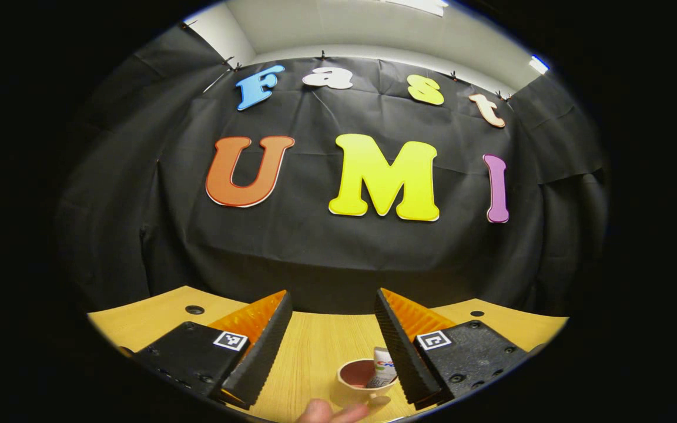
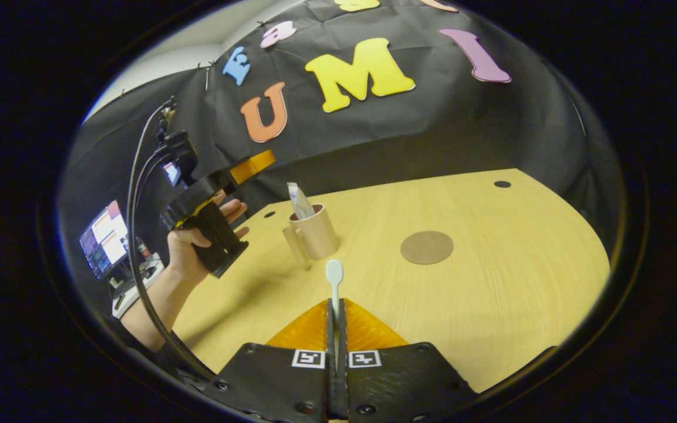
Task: Put the toothbrush and toothpaste on the desktop into the cup, then pick up the cup and place it on the coaster on the desktop.
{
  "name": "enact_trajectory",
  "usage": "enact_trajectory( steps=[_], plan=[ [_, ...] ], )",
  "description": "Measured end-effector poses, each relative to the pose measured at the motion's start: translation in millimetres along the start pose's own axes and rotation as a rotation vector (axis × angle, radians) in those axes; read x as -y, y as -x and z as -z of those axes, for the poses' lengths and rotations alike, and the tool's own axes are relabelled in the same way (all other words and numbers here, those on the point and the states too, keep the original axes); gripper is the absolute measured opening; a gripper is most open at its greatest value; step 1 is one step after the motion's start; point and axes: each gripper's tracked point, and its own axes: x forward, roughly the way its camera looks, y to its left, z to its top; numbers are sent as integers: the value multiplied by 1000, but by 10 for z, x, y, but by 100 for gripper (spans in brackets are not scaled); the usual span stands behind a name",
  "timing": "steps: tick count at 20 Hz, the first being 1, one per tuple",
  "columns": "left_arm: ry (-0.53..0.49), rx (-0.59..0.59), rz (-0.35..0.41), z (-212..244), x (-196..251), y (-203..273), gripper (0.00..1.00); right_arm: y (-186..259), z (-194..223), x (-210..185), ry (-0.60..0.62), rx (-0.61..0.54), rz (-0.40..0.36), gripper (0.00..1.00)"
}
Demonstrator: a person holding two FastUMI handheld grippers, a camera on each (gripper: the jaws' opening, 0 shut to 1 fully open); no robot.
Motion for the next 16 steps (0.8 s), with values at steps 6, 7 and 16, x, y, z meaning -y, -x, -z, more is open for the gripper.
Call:
enact_trajectory(
  steps=[6, 7, 16],
  plan=[
    [-43, 14, -62, -104, -431, 407, 94, -361, -572, -409, 97, 97, -54, 0],
    [-48, 13, -65, -107, -487, 466, 94, -412, -735, -494, 121, 133, -58, 0],
    [-64, -28, -123, -17, -925, 919, 94, -865, -1852, -1363, 199, 403, -176, 2]
  ],
)
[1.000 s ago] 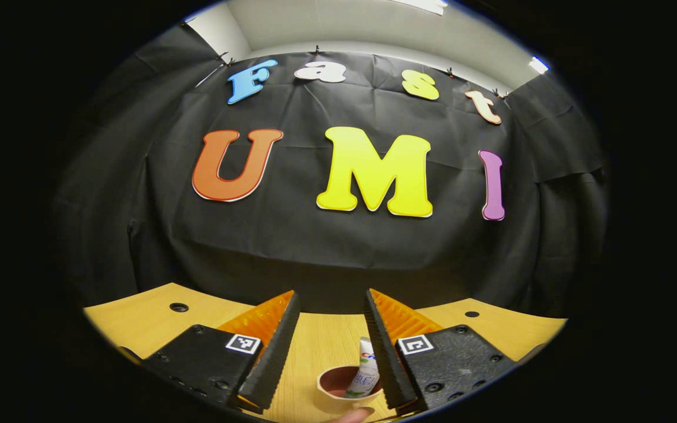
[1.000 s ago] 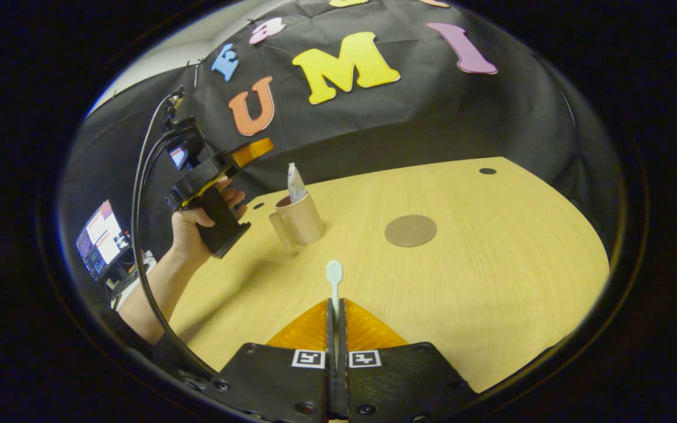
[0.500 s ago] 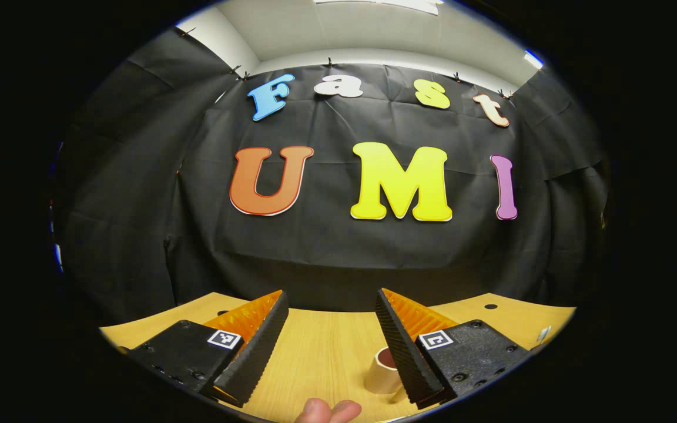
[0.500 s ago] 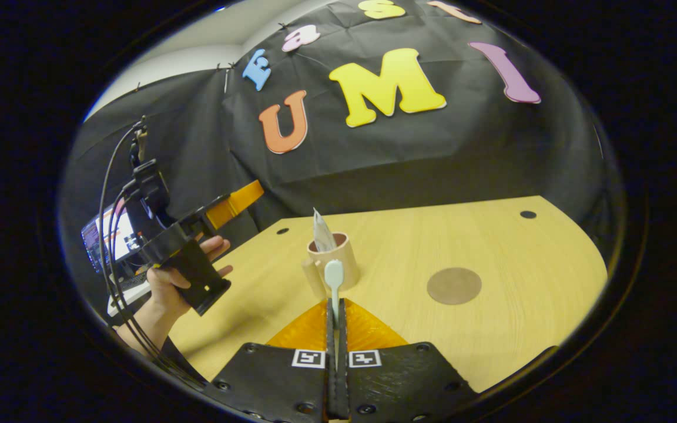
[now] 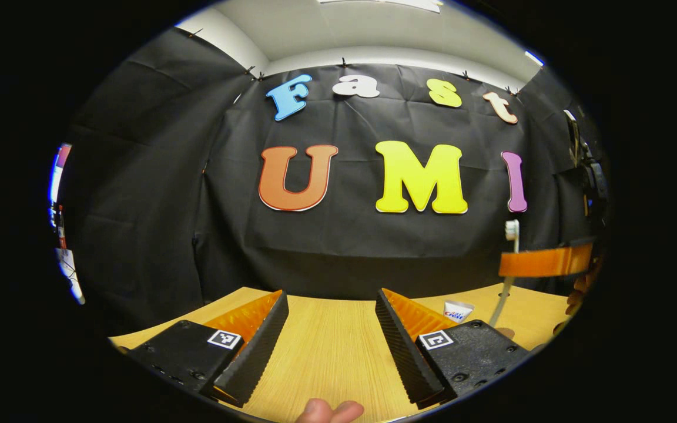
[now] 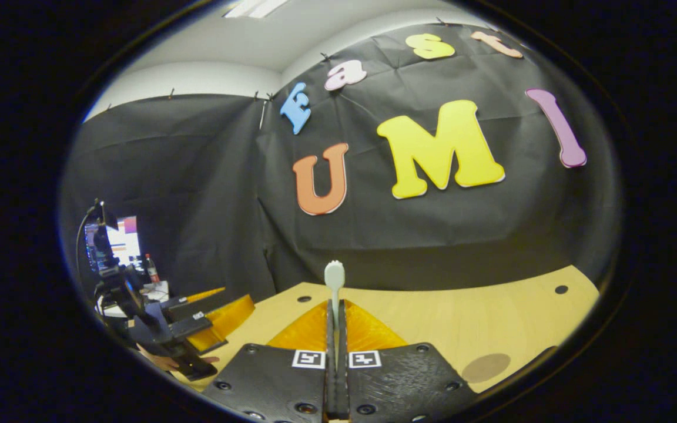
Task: Put the toothbrush and toothpaste on the desktop into the cup, then pick up the cup and place it on the coaster on the desktop.
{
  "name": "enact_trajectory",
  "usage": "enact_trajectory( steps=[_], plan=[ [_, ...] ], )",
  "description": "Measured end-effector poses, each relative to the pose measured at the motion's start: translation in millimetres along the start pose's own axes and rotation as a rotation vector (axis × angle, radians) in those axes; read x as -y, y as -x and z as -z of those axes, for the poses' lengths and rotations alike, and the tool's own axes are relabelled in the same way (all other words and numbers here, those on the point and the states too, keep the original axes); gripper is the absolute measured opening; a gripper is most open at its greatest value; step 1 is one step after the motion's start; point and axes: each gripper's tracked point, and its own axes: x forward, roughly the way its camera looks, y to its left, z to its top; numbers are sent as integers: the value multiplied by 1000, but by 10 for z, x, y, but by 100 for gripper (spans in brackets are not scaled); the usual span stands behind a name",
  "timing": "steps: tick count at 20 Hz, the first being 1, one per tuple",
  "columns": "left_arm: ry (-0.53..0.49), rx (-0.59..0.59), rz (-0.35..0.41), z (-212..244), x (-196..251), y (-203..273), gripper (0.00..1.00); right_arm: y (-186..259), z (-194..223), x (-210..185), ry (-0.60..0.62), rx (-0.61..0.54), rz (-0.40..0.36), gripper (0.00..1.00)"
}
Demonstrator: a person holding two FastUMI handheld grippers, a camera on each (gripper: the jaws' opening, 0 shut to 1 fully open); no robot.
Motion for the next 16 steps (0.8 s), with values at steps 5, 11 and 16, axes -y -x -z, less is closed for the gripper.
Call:
enact_trajectory(
  steps=[5, 11, 16],
  plan=[
    [-20, -6, -3, 1, -81, 149, 94, -480, -192, 22, 34, 76, 37, 2],
    [-31, -2, 4, 2, -52, 199, 94, -786, 85, 272, 15, 15, 105, 0],
    [-18, -7, -1, 35, -32, 209, 84, -841, 212, 326, 37, -15, 130, 11]
  ],
)
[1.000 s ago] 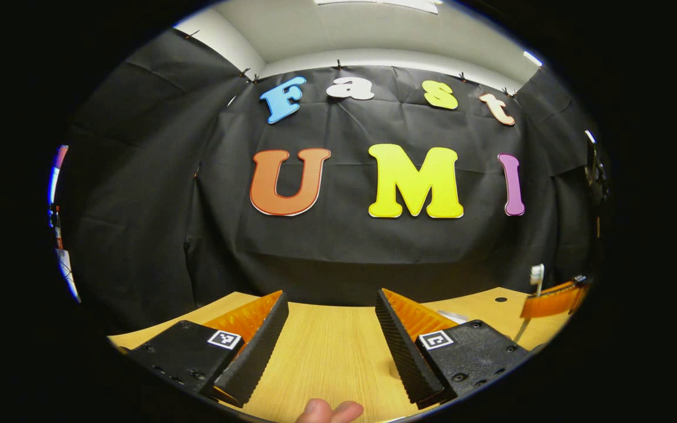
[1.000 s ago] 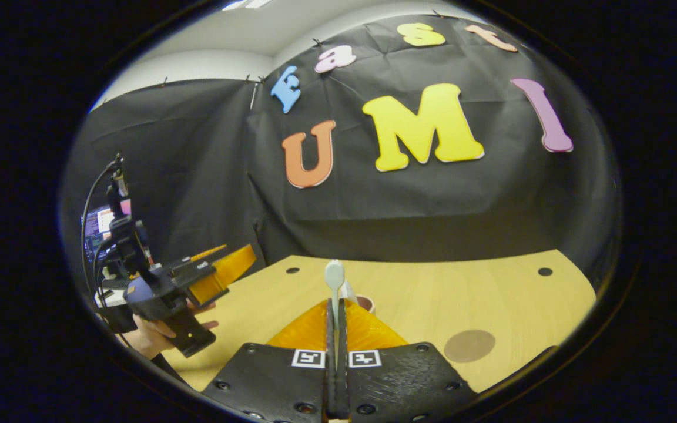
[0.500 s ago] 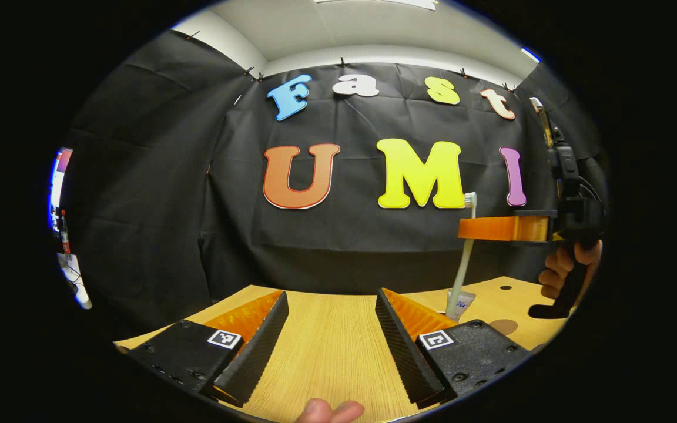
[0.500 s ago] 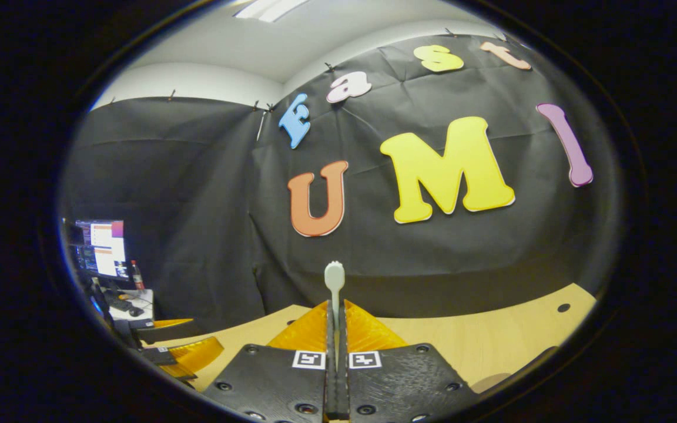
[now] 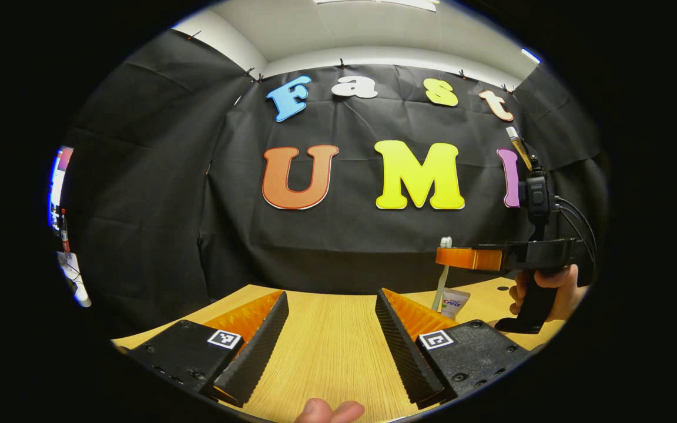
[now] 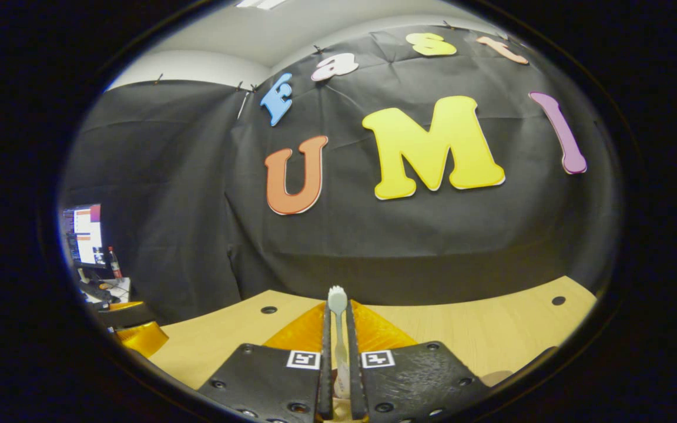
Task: Put the toothbrush and toothpaste on the desktop into the cup, then pick up the cup and place it on the coaster on the desktop.
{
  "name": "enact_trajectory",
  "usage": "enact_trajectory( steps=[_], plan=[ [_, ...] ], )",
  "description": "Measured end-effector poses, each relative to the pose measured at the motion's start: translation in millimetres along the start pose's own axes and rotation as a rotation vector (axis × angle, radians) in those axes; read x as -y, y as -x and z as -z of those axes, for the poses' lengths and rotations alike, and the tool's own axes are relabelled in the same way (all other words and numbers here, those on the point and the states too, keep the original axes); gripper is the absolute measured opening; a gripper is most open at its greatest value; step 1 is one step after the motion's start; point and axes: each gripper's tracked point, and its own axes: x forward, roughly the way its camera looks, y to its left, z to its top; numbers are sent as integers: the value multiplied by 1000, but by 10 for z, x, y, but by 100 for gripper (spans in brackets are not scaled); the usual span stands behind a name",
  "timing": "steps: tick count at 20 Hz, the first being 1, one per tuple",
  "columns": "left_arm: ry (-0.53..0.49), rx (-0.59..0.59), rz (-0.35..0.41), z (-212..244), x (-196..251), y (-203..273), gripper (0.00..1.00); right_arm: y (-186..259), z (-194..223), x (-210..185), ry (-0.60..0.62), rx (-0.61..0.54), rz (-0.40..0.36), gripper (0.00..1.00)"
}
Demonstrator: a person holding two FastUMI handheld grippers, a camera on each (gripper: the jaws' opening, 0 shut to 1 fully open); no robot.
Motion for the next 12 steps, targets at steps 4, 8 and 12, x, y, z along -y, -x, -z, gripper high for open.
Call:
enact_trajectory(
  steps=[4, 8, 12],
  plan=[
    [5, -13, 0, 38, 52, 3, 94, 79, -56, -32, -10, 3, -27, 32],
    [8, -8, 15, -9, 166, 37, 94, 274, -141, -22, -24, 3, -26, 51],
    [1, -15, 36, -82, 371, 61, 94, 602, -251, 108, 0, 25, -4, 79]
  ],
)
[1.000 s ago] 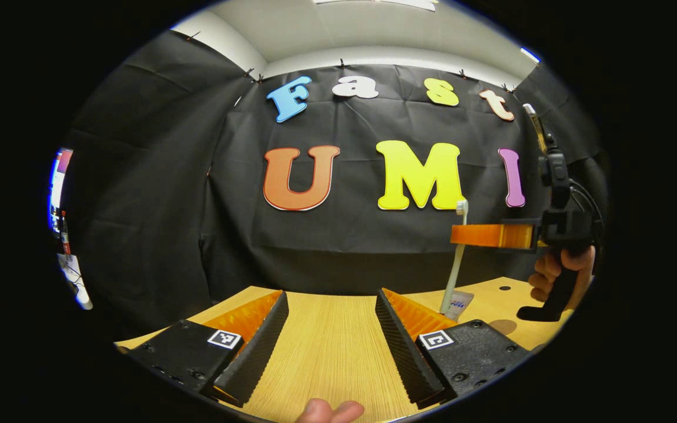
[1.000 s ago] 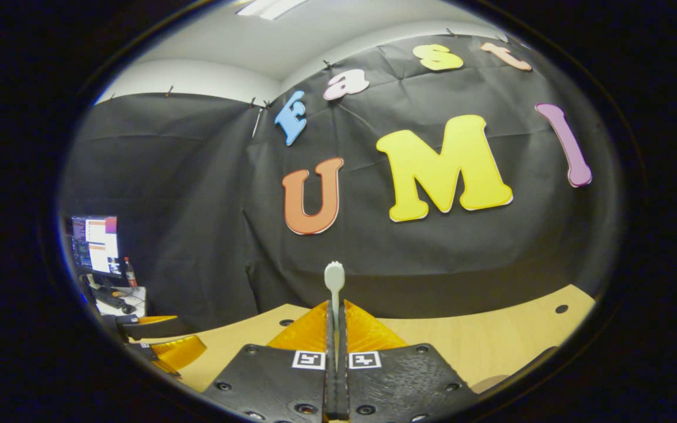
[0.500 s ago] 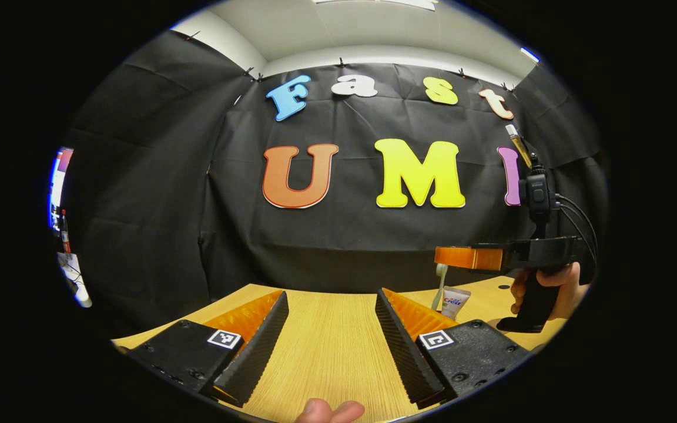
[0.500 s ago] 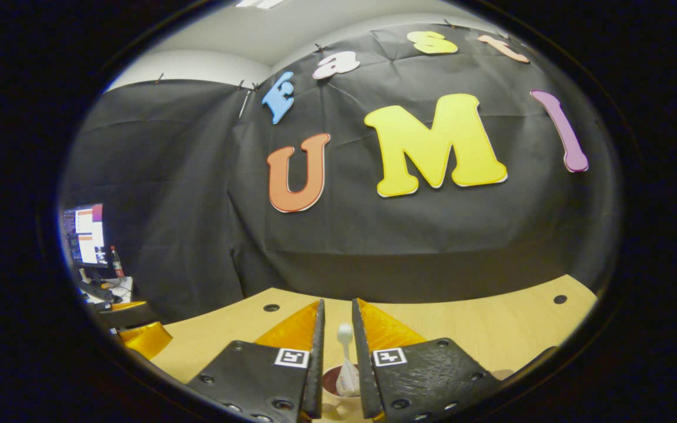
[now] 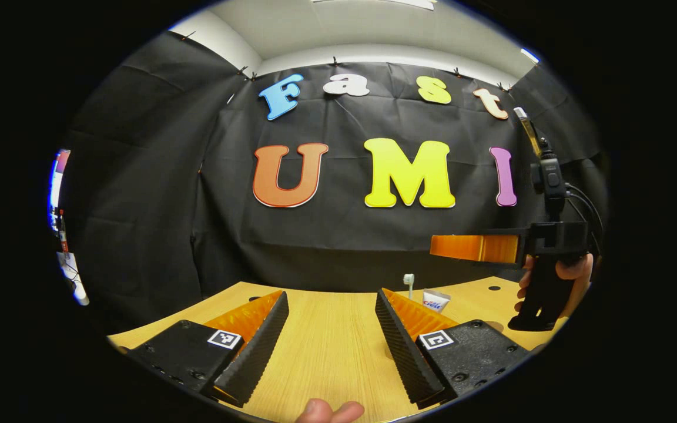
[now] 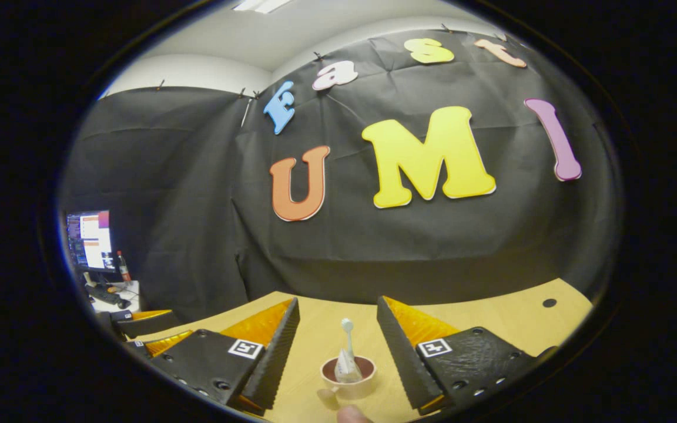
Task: Put the toothbrush and toothpaste on the desktop into the cup, then pick up the cup and place it on the coaster on the desktop.
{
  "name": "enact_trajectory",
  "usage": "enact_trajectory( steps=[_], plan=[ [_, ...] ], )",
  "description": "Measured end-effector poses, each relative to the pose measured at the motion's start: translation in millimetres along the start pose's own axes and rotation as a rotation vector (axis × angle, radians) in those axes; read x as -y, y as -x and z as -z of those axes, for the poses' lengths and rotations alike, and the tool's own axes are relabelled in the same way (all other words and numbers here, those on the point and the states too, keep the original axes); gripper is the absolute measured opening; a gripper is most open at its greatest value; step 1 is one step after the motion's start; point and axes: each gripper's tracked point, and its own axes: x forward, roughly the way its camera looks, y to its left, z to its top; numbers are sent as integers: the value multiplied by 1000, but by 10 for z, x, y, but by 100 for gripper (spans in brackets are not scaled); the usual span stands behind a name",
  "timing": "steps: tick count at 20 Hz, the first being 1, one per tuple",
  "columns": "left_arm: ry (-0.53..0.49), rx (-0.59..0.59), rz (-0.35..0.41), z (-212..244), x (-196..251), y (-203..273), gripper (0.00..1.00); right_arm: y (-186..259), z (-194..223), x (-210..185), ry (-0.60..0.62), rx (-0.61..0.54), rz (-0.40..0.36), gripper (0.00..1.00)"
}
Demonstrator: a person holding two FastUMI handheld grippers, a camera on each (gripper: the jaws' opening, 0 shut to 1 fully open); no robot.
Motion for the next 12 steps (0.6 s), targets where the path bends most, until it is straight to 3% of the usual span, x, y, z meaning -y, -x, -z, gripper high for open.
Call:
enact_trajectory(
  steps=[4, 8, 12],
  plan=[
    [-23, -6, 35, -83, 275, -15, 94, 418, -91, 217, -13, 19, 29, 96],
    [5, -87, 109, -30, 658, -82, 94, 875, -161, 649, -21, -1, 89, 95],
    [7, -264, 186, 111, 1011, -171, 94, 1321, -325, 1184, 20, 12, 177, 95]
  ],
)
